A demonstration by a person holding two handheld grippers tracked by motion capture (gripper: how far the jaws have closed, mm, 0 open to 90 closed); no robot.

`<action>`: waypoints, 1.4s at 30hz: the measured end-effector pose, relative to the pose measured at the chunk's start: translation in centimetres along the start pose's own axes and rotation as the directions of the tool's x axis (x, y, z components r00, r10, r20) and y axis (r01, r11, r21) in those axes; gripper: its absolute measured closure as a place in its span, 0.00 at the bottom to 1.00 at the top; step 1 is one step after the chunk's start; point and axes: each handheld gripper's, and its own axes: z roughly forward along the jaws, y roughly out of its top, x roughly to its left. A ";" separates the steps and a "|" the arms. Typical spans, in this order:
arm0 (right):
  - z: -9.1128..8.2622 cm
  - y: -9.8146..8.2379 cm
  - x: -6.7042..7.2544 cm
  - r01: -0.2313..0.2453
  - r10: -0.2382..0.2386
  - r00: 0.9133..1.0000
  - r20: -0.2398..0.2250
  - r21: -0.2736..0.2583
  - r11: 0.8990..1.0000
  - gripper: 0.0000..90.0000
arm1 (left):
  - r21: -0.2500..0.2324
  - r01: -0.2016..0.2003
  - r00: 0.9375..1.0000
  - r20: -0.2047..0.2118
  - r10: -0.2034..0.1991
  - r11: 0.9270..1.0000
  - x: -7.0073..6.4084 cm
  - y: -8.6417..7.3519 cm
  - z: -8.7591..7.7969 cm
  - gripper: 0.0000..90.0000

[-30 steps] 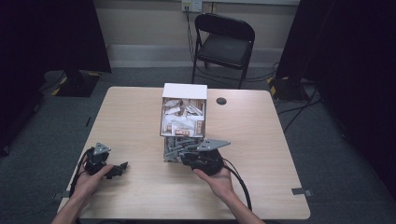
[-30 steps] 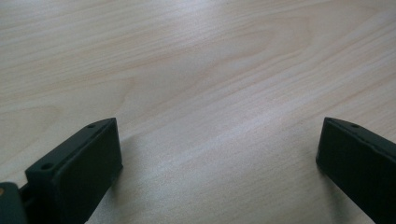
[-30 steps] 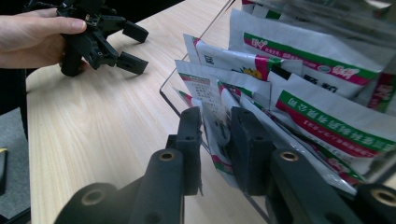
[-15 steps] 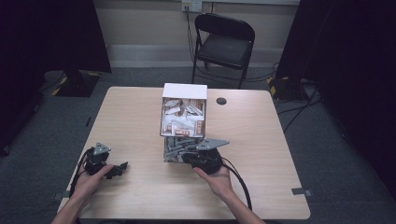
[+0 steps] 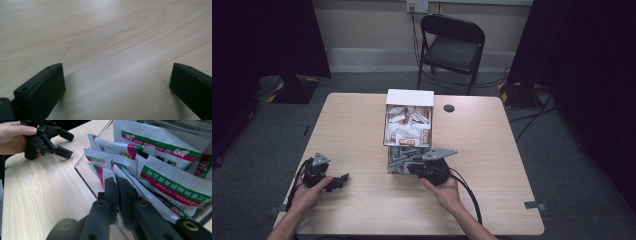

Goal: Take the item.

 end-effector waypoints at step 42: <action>-1.9 0.5 0.5 0.007 -0.007 1.000 -0.001 -0.050 0.999 0.99 | 0.000 0.000 1.000 0.000 0.000 1.000 0.0 0.0 0.0 0.00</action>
